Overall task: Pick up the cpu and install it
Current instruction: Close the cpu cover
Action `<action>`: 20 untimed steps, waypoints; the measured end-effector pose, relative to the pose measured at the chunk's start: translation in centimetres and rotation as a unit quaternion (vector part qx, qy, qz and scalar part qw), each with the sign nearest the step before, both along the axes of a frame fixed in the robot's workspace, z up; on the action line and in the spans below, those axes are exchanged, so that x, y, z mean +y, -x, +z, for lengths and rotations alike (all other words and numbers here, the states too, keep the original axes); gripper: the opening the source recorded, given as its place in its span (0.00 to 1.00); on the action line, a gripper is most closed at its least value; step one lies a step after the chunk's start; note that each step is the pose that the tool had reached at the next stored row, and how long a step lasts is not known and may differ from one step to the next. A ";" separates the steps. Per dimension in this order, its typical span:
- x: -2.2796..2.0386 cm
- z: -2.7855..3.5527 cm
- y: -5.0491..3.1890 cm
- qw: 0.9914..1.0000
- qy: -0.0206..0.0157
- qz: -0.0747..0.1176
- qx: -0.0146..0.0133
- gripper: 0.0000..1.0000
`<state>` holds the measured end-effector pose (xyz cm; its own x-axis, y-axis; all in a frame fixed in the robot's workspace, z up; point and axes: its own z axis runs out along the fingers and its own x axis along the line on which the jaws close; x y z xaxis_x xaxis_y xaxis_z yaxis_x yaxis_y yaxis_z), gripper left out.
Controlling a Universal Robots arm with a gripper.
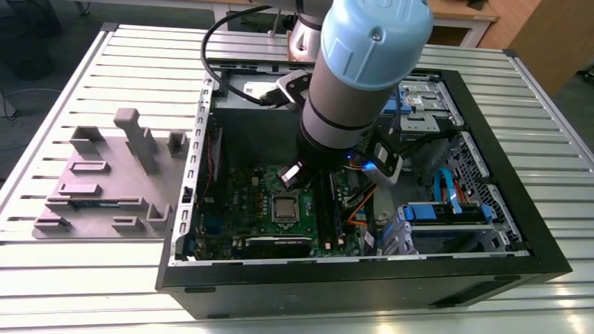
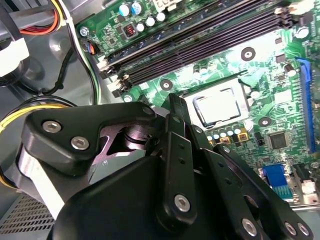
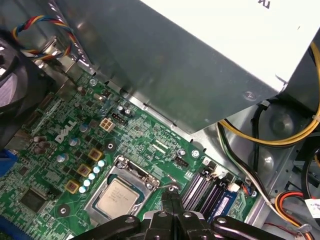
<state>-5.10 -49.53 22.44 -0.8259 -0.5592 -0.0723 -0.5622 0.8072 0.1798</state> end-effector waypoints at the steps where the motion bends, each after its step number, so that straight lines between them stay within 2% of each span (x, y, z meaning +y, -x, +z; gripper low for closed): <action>1: -0.12 0.01 0.06 1.000 0.000 0.000 0.000 0.11; 5: -0.48 0.01 0.50 1.000 0.000 0.000 -0.001 0.11; 10: -0.77 0.01 1.48 1.000 0.000 0.000 -0.001 0.11; 11: -1.06 0.01 2.32 1.000 0.001 0.000 -0.001 0.11; 15: -1.61 0.01 3.25 1.000 0.001 0.000 -0.001 0.11; 18: -2.02 0.01 3.60 1.000 0.001 0.000 -0.001 0.11; 20: -2.02 0.01 3.60 1.000 0.001 0.000 -0.001 0.11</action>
<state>-8.70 -51.55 22.45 -0.8257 -0.5594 -0.0729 -0.5627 0.8075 0.1766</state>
